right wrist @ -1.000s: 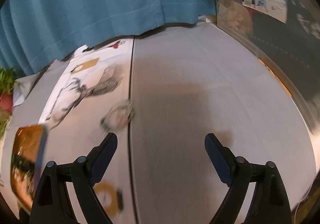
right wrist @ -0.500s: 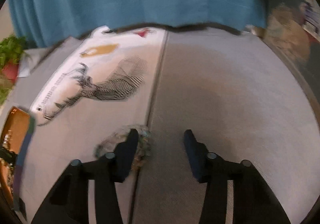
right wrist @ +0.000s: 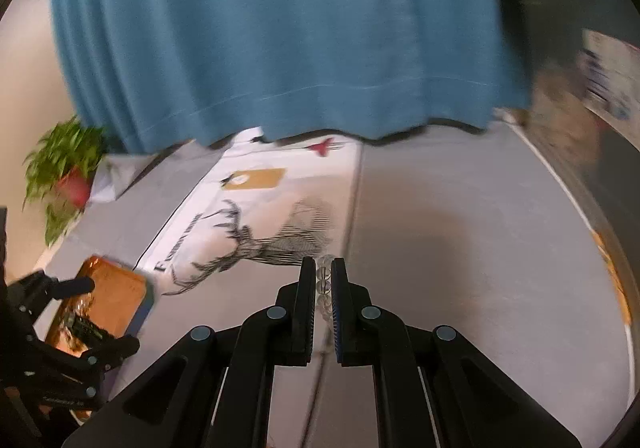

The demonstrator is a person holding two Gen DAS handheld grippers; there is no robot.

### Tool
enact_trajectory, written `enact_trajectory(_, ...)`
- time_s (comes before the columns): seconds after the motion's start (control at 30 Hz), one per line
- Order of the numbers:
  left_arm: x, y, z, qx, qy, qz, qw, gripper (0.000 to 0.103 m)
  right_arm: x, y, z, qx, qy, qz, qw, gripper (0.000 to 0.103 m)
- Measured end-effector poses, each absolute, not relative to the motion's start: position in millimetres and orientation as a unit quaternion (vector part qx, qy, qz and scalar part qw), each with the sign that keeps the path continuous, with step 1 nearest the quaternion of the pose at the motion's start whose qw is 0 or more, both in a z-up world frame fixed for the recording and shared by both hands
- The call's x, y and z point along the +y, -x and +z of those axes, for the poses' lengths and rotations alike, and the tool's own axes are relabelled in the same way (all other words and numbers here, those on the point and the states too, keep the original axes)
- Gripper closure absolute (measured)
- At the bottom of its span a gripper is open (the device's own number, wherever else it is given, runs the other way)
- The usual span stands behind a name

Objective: Organize jewelry
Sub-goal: 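Reach the left gripper to the green-bead bracelet while the right reaches the crystal bracelet, then grasp the green-bead bracelet with the left gripper while the right grasps the crystal bracelet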

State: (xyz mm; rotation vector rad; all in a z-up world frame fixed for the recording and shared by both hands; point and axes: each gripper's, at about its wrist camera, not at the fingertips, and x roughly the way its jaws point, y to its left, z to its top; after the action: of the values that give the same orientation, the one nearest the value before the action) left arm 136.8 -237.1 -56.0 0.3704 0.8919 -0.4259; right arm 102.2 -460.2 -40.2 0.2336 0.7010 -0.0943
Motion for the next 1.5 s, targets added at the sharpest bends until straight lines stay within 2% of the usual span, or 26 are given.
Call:
enact_trajectory(0.2,-278,-151,-59,0.438,-0.17,-0.252,0.846,0.009,-517,-81,-99,0.445,-0.152,-0.169,0.866,0.092)
enact_trajectory(0.23,-290,-155,-61,0.436,-0.174,-0.264,0.843,0.009,-523,-77,-105,0.454,-0.151,-0.183,0.859,0.089)
enact_trajectory(0.3,-310,-162,-66,0.434,-0.184,-0.276,0.838,0.009,-532,-67,-109,0.453,-0.148,-0.205,0.855,0.067)
enact_trajectory(0.33,-320,-166,-69,0.433,-0.188,-0.281,0.835,0.009,-535,-64,-110,0.451,-0.148,-0.209,0.855,0.042)
enact_trajectory(0.37,-330,-171,-74,0.437,-0.191,-0.287,0.831,0.009,-537,-62,-109,0.448,-0.154,-0.207,0.856,0.032)
enact_trajectory(0.57,-366,-190,-103,0.463,-0.218,-0.292,0.808,0.009,-543,-60,-107,0.432,-0.123,-0.23,0.863,0.032)
enact_trajectory(0.7,-376,-195,-117,0.473,-0.238,-0.288,0.798,0.009,-547,-62,-121,0.461,-0.109,-0.226,0.851,0.03)
enact_trajectory(0.77,-381,-198,-125,0.482,-0.247,-0.289,0.789,0.009,-546,-58,-122,0.45,-0.096,-0.238,0.855,0.025)
enact_trajectory(0.87,-380,-201,-130,0.481,-0.239,-0.287,0.793,0.0,-549,-57,-123,0.442,-0.107,-0.242,0.857,0.018)
enact_trajectory(1.07,-376,-216,-136,0.519,-0.193,-0.295,0.779,0.0,-549,-64,-127,0.448,-0.109,-0.236,0.855,0.0)
enact_trajectory(1.5,-388,-217,-135,0.516,-0.194,-0.295,0.78,0.0,-556,-57,-128,0.458,-0.125,-0.264,0.839,0.0)
